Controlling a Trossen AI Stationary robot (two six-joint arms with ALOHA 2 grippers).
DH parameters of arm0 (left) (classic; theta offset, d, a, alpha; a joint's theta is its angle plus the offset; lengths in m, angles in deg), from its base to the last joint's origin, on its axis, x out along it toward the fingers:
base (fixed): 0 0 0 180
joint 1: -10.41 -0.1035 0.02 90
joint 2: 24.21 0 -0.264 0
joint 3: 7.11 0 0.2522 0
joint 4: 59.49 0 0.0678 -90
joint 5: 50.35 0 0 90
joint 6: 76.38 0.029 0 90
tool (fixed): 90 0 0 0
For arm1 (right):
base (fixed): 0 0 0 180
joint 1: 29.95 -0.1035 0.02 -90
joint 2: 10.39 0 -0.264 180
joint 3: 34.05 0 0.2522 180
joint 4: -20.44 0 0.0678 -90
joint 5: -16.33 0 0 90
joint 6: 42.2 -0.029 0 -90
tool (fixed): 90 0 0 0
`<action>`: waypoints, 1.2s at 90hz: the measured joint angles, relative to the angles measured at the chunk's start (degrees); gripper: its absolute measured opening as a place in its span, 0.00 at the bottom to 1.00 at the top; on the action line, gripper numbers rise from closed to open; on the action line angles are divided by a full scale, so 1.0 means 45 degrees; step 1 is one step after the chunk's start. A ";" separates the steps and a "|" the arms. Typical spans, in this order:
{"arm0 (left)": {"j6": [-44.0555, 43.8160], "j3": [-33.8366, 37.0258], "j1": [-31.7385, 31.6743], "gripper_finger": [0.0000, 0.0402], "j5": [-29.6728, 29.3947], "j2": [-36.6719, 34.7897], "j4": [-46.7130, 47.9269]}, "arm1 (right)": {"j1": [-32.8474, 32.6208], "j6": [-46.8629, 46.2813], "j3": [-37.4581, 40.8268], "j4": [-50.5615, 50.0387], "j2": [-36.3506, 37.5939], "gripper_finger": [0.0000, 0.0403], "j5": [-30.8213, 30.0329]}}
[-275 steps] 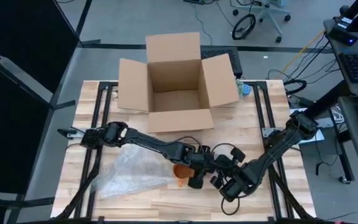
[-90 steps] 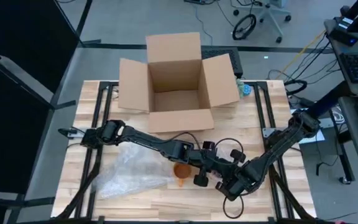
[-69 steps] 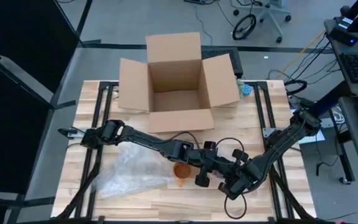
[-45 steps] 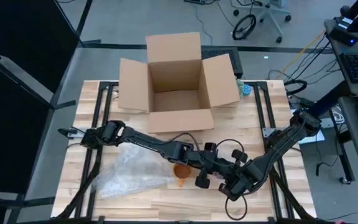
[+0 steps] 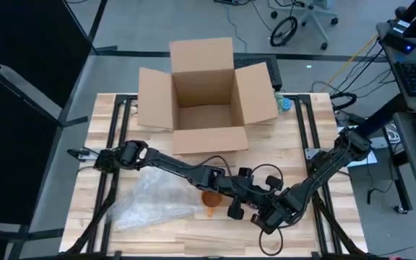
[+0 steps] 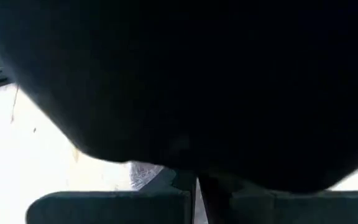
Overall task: Wrap mug
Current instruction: Wrap the pink mug with the transparent bubble wrap
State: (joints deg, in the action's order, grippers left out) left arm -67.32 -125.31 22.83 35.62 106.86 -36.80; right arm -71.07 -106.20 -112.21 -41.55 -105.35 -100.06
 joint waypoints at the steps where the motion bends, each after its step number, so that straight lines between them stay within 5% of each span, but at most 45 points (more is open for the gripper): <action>1: -0.0003 0.0001 -0.0002 0.00 0.0001 0.0000 0.0005 | 0.0000 0.0003 0.0000 0.0000 0.0000 0.01 0.0000; 108: -0.0037 -0.0223 -0.0151 0.00 -0.0292 0.0981 -0.1651 | -0.0078 -0.0321 -0.1321 -0.4398 0.1098 0.01 0.2002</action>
State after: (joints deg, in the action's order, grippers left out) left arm -67.49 -126.32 22.15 34.31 111.27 -44.23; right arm -71.42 -107.65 -118.16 -61.35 -100.41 -91.05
